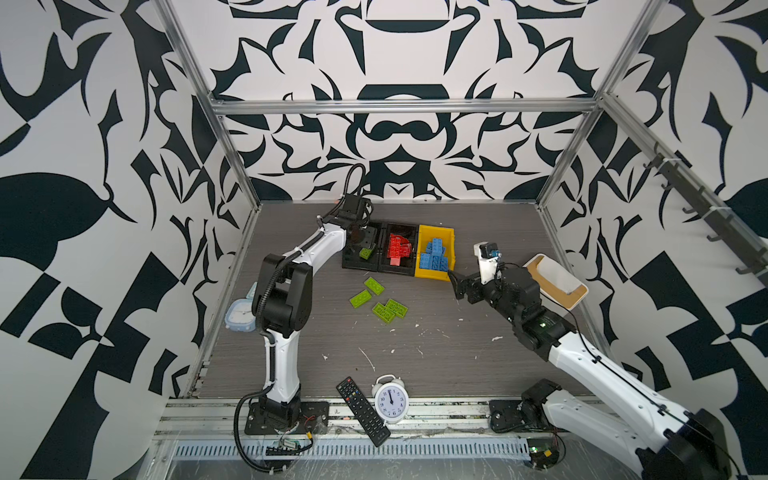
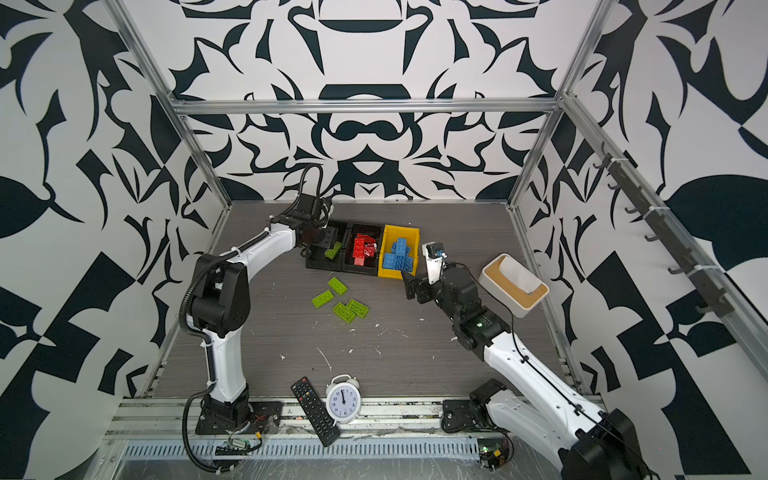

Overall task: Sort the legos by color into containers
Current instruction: 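Move the left gripper back down over the loose green bricks, then grasp another lime-green brick with the left gripper and lift it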

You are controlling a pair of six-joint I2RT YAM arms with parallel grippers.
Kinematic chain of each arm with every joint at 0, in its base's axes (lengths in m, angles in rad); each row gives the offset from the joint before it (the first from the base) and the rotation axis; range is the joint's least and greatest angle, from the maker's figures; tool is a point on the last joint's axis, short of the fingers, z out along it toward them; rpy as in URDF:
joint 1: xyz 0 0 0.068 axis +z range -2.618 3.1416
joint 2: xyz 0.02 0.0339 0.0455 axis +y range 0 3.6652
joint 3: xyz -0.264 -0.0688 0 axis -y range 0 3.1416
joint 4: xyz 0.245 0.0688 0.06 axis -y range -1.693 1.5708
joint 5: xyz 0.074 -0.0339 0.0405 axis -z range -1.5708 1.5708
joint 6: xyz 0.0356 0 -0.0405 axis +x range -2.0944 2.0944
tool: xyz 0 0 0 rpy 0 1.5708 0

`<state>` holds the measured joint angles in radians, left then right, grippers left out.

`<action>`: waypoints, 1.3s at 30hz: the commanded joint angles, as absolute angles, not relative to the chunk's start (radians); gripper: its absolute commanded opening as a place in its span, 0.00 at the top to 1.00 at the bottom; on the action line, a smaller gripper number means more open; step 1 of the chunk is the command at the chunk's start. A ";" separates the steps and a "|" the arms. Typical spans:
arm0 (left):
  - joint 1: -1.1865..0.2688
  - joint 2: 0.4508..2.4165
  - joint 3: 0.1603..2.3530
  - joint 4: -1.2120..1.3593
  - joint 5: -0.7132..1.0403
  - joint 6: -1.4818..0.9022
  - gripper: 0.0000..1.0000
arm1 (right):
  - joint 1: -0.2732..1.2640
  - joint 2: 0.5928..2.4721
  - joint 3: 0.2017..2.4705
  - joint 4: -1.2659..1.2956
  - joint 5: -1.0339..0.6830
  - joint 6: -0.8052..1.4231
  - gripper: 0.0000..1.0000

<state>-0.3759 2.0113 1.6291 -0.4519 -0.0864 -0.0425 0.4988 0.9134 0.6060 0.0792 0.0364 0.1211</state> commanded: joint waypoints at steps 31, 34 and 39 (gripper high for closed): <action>-0.681 1.646 1.009 -0.471 0.023 -0.676 0.23 | 0.497 0.933 0.620 0.105 0.023 0.130 0.03; -0.681 1.650 1.007 -0.450 0.015 -0.675 0.23 | 0.497 0.927 0.617 0.106 0.025 0.130 0.03; -0.682 1.690 1.016 -0.451 0.023 -0.662 0.23 | 0.497 0.931 0.617 0.107 0.025 0.130 0.03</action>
